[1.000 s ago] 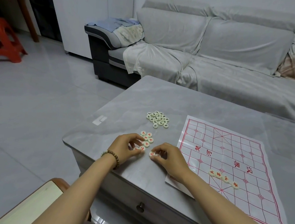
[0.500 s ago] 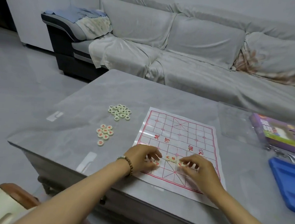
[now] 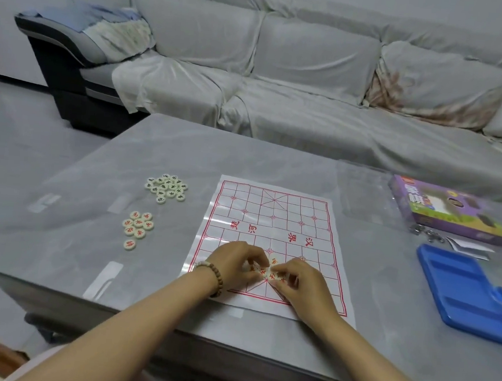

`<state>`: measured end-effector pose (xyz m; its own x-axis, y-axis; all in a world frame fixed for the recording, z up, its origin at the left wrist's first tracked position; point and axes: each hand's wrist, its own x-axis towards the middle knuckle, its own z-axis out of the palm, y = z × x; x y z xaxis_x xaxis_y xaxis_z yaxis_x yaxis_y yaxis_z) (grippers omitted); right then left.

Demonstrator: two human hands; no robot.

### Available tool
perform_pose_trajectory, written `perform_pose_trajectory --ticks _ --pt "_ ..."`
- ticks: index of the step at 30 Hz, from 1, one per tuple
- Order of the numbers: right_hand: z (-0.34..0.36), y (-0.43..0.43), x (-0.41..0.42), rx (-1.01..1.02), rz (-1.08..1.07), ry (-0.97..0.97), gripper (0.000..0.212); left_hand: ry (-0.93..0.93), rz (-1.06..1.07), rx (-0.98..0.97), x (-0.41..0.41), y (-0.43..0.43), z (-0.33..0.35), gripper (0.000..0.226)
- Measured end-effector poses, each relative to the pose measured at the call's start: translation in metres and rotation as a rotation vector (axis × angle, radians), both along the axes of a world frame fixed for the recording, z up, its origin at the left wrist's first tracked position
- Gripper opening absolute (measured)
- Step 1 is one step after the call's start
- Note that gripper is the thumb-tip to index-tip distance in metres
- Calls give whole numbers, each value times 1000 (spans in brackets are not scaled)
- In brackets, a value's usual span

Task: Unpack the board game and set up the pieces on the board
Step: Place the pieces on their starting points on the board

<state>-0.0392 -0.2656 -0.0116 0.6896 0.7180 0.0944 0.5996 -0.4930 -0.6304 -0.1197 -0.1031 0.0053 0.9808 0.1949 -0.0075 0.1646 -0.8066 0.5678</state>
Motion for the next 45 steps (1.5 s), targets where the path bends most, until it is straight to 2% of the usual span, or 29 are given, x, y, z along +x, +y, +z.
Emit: perform_pose_trajectory --ticks 6,9,12,14,16,20,24,28,31,36,41,45 --pt "10 8 -1 65 -33 31 17 -107 52 -20 -15 31 13 26" --pt "18 27 -7 93 -9 53 17 -142 201 31 -36 69 16 31" --pt "23 66 -21 144 78 107 21 -153 400 130 -64 115 5 48" --pt "24 99 -35 145 158 115 25 -97 509 189 -84 139 -4 63" --pt "22 130 -47 92 239 101 34 -5 547 170 -102 154 -15 73" --pt "15 186 -60 -33 361 90 47 148 434 143 -124 164 -31 86" --pt "9 223 -67 -106 423 133 50 87 374 144 -134 166 -30 71" --pt "3 245 -69 -177 450 158 58 -75 469 -86 -145 169 -27 70" --pt "0 249 -69 -203 462 132 59 -128 499 -139 -146 171 -26 66" --pt "-2 240 -68 -126 450 -59 46 -177 516 -130 -147 173 -30 56" --pt "-2 226 -69 -25 438 -29 27 -230 482 -179 -151 172 -25 38" --pt "-2 218 -67 -11 377 -48 28 -208 476 -160 -150 172 -28 36"
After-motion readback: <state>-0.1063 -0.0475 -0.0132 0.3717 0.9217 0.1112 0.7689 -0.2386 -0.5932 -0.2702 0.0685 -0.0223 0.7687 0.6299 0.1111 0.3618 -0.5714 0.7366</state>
